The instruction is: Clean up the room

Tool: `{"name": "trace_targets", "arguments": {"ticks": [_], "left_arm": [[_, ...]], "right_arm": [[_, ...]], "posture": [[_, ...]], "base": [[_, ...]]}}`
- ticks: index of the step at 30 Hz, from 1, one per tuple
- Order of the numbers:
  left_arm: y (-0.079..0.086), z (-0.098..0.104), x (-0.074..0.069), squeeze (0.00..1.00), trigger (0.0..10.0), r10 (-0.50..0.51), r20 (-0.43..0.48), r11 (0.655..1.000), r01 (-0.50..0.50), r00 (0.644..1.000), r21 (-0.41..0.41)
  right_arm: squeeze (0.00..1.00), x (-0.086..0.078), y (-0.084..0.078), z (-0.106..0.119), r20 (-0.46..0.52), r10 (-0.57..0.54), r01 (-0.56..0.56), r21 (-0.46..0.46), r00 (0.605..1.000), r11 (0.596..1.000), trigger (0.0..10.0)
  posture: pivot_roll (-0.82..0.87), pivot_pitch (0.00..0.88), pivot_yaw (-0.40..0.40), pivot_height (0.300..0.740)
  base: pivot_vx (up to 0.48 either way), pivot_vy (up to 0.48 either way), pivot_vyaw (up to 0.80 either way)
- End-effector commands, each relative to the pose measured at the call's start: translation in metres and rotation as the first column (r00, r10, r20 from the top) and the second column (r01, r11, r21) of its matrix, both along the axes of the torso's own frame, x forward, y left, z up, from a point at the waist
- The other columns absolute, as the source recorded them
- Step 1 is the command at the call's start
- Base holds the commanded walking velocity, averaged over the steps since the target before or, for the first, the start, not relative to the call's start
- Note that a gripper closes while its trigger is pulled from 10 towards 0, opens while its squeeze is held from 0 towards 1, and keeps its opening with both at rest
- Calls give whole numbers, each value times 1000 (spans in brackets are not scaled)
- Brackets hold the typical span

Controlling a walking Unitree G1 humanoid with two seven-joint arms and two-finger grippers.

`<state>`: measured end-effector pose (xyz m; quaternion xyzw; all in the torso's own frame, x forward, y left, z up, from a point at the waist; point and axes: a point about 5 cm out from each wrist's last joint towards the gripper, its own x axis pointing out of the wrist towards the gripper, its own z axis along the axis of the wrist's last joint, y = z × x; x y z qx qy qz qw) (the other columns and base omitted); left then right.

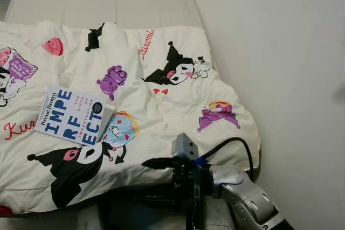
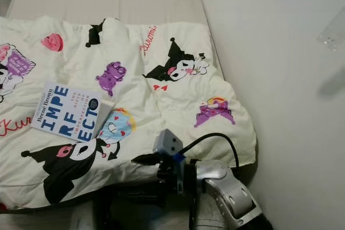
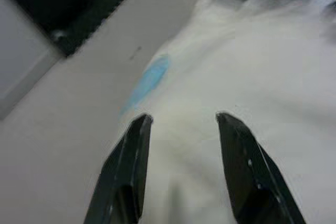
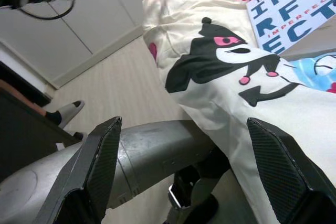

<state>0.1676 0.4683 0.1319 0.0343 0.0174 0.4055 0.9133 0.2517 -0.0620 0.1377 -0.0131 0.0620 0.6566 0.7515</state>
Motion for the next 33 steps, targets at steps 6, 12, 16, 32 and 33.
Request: {"name": "trace_targets", "arguments": {"ticks": [6, 12, 16, 32, 33], "left_arm": [[6, -51, -51, 0, 10000, 184, -467, 983, -170, 865, 72], [-8, -87, -72, 0, 10000, 146, -653, 987, -154, 744, 45], [-22, -63, -25, 0, 10000, -44, -310, 999, 43, 950, -8], [-179, -33, 117, 0, 10000, -556, 166, 787, 580, 814, -210], [-179, -33, 117, 0, 10000, -556, 166, 787, 580, 814, -210]], "right_arm": [[0, 1, -1, -6, -3, -26, 26, -10, 1000, 1000, 10000], [0, 8, -1, -6, 22, -59, 59, -31, 998, 998, 10000], [0, 10, -1, 3, -3, -51, 51, 37, 999, 998, 10000], [0, 68, -19, -3, 90, -630, 630, 31, 771, 776, 10000], [0, 68, -19, -3, 90, -630, 630, 31, 771, 776, 10000]], "posture": [[-45, 323, -13, 570], [-52, 319, -22, 570], [-52, 307, -18, 570], [-11, 270, -6, 570], [-11, 270, -6, 570]], "base": [[0, 0, 0], [0, 0, 0], [0, 0, 0], [0, 0, 0], [0, 0, 0]]}}
